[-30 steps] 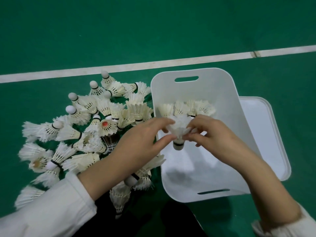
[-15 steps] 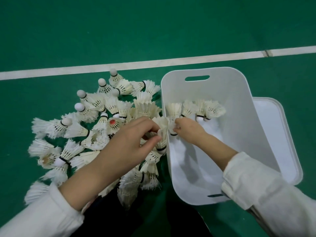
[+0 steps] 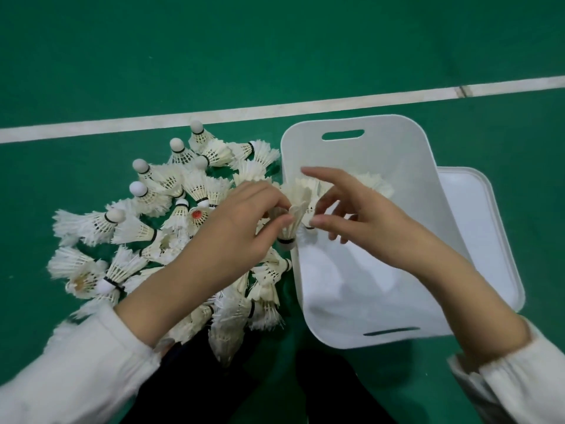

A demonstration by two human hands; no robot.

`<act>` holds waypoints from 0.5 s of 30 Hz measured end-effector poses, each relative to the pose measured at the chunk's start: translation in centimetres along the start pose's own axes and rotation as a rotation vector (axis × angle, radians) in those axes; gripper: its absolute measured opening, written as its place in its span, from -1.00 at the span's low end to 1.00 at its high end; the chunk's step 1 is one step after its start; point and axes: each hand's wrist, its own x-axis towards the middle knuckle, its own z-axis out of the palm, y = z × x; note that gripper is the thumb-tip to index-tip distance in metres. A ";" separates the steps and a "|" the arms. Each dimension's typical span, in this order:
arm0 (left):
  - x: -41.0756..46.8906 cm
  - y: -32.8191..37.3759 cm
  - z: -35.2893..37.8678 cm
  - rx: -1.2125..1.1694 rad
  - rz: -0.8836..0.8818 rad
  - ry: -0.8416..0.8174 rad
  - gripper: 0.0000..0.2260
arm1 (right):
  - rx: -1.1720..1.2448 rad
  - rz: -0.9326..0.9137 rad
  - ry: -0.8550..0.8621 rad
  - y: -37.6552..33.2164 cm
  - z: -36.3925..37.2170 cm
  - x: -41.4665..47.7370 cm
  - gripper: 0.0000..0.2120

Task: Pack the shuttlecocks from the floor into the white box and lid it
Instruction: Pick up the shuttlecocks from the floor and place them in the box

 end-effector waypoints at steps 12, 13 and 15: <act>-1.7 -4.7 -0.8 0.200 -0.356 -0.240 -0.82 | -0.279 0.247 0.337 6.6 -2.6 1.2 -0.86; -2.5 -5.8 -0.1 0.263 -0.428 -0.382 -0.78 | -0.328 0.306 0.310 8.2 -2.2 1.6 -0.83; -4.0 -7.4 1.4 0.326 -0.514 -0.564 -0.70 | -0.405 0.378 0.248 10.7 -0.8 2.5 -0.79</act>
